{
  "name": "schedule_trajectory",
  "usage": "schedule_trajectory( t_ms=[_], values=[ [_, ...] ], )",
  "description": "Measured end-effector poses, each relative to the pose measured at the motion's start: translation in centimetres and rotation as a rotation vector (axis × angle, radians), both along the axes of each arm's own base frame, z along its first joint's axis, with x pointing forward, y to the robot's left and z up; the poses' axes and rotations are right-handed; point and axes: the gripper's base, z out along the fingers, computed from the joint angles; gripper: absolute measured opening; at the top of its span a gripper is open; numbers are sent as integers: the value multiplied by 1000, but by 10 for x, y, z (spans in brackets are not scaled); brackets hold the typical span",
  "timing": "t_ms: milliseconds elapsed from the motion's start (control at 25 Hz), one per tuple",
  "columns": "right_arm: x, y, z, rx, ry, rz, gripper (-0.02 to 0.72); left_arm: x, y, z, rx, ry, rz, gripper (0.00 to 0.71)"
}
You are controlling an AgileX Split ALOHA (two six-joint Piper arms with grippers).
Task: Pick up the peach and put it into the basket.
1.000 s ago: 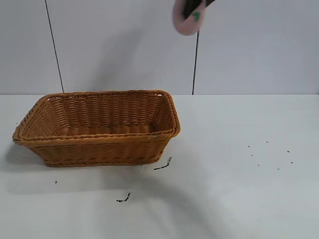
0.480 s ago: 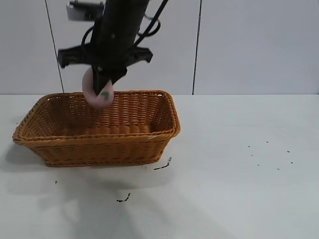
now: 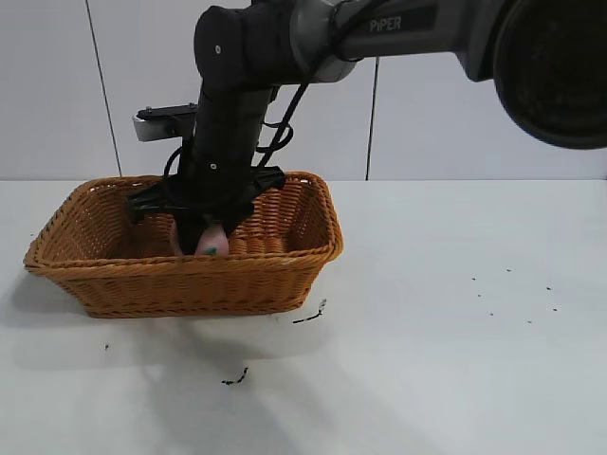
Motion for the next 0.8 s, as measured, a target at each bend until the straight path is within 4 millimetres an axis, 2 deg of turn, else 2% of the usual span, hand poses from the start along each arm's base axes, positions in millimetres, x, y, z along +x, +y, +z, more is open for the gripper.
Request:
schedule_trajectory(
  t_ms=[40, 80, 200, 280, 400, 440, 560, 640, 760, 800],
  values=[
    [0, 0, 1, -1, 1, 0, 563, 0, 0, 0, 0, 0, 0, 693],
    [0, 0, 3, -4, -3, 9, 610, 0, 0, 0, 0, 0, 0, 693],
    [-1, -1, 19, 2, -14, 17, 676, 0, 0, 0, 0, 0, 0, 693],
    [0, 0, 41, 18, -38, 18, 687, 0, 0, 0, 0, 0, 0, 693],
    [-1, -2, 86, 57, -92, 22, 687, 0, 0, 0, 0, 0, 0, 693],
    [-2, -4, 106, 76, -117, 19, 687, 0, 0, 0, 0, 0, 0, 693],
    [2, -20, 147, 126, -179, -17, 690, 0, 0, 0, 0, 0, 0, 693],
    [10, -39, 162, 141, -203, -63, 692, 0, 0, 0, 0, 0, 0, 693],
    [29, -75, 164, 102, -193, -139, 696, 0, 0, 0, 0, 0, 0, 693],
    [29, -75, 164, 102, -193, -139, 696, 0, 0, 0, 0, 0, 0, 693]
  ],
)
